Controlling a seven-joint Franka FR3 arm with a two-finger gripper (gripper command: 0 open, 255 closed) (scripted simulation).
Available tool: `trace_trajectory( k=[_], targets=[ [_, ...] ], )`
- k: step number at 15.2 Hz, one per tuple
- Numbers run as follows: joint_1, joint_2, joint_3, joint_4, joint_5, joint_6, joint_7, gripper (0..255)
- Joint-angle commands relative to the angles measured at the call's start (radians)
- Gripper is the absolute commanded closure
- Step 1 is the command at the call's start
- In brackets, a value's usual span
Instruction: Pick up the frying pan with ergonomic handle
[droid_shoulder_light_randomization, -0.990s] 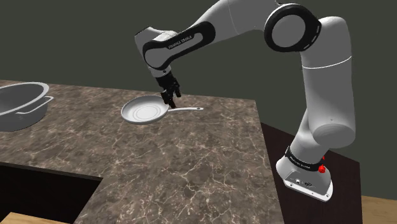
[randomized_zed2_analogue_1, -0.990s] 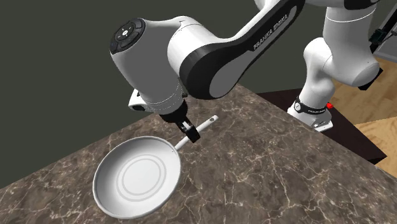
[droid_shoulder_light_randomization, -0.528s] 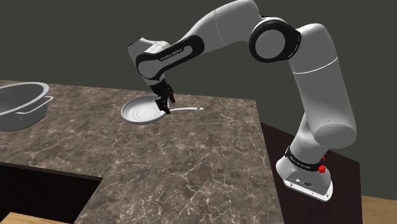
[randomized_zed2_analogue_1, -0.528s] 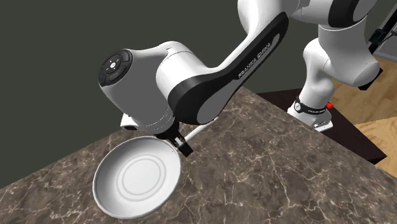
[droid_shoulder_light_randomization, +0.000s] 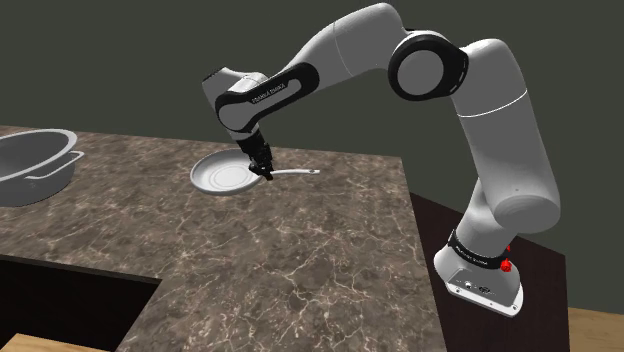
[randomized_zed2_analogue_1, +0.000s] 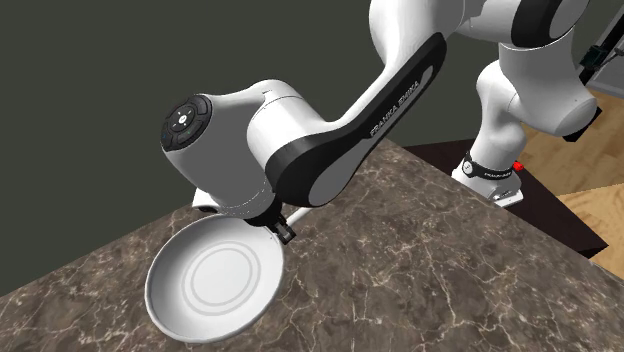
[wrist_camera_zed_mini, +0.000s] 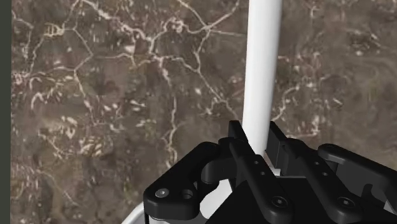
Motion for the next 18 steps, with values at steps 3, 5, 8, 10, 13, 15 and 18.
trace_trajectory(
  k=[3,5,8,10,13,15,18],
  targets=[
    [0.000,0.001,0.000,0.000,0.000,0.000,0.000,255],
    [0.000,0.001,0.000,0.000,0.000,0.000,0.000,255],
    [0.000,-0.009,0.001,0.011,0.002,-0.020,-0.003,255],
    [0.001,-0.018,0.001,0.024,0.003,-0.042,-0.006,255],
    [0.001,-0.031,0.002,0.044,0.005,-0.075,-0.011,255],
    [0.002,-0.038,0.003,0.060,0.006,-0.097,-0.014,255],
    [0.003,-0.047,0.003,0.086,0.008,-0.132,-0.018,255]
  ],
)
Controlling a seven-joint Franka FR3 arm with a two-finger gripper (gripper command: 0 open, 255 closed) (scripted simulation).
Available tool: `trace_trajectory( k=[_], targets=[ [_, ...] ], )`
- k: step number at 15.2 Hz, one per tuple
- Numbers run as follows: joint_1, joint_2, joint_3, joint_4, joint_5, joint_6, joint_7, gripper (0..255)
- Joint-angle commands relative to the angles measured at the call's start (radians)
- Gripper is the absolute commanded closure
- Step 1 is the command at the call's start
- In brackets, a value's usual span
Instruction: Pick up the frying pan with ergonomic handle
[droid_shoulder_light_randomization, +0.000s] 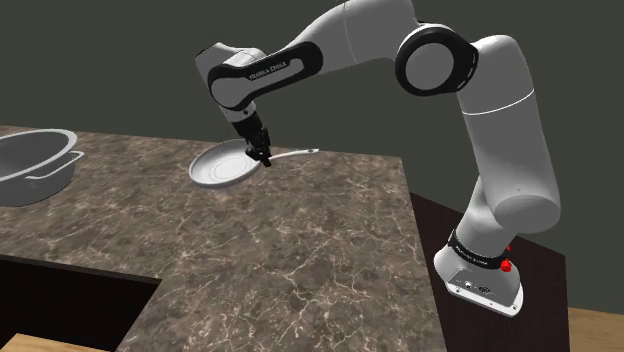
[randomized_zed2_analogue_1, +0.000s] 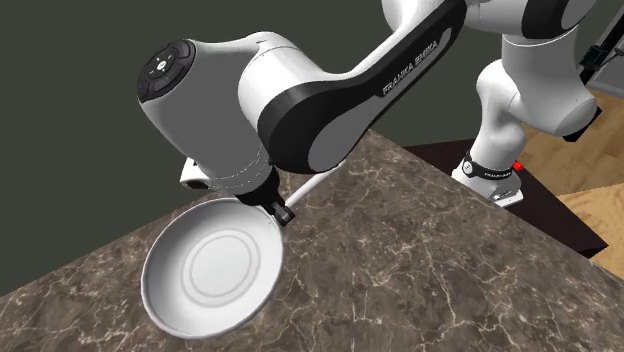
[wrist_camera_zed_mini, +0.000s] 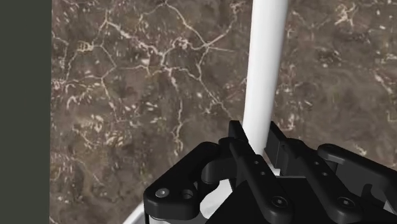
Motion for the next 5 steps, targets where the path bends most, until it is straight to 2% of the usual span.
trace_trajectory(
  k=[1,5],
  targets=[
    [0.000,-0.005,0.000,0.020,0.001,-0.024,-0.005,255],
    [0.001,-0.010,0.000,0.041,0.001,-0.050,-0.008,255]
  ],
)
